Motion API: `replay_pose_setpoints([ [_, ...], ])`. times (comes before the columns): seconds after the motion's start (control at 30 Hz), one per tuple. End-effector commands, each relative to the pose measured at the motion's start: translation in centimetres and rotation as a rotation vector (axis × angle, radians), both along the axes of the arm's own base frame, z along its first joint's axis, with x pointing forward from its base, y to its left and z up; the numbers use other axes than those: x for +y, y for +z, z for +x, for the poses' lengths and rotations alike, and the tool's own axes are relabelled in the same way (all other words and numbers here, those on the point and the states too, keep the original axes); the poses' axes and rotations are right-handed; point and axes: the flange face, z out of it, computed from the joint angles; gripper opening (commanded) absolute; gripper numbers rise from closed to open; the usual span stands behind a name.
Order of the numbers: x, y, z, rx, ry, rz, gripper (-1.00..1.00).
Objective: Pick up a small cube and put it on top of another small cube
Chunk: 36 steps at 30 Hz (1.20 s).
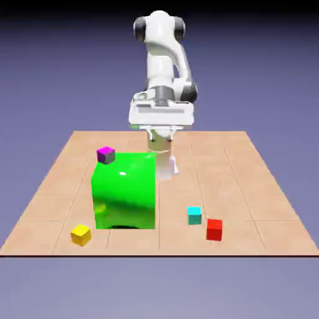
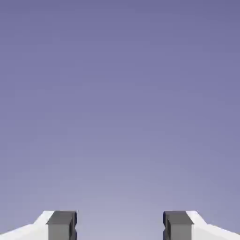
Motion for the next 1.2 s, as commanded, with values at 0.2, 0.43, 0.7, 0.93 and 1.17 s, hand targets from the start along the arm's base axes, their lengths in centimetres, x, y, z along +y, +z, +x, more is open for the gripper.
replay_pose_setpoints([
  [0.2,2.3,-4.1,2.6,0.131,0.220,-0.079,0.00],
  [0.43,5.1,-8.8,4.6,0.243,0.456,-0.152,0.00],
  [0.7,8.8,-14.6,5.8,0.346,0.740,-0.227,0.00],
  [0.93,12.0,-19.9,5.8,0.409,0.995,-0.286,0.00],
  [1.17,15.1,-25.3,5.1,0.447,1.252,-0.341,0.00],
])
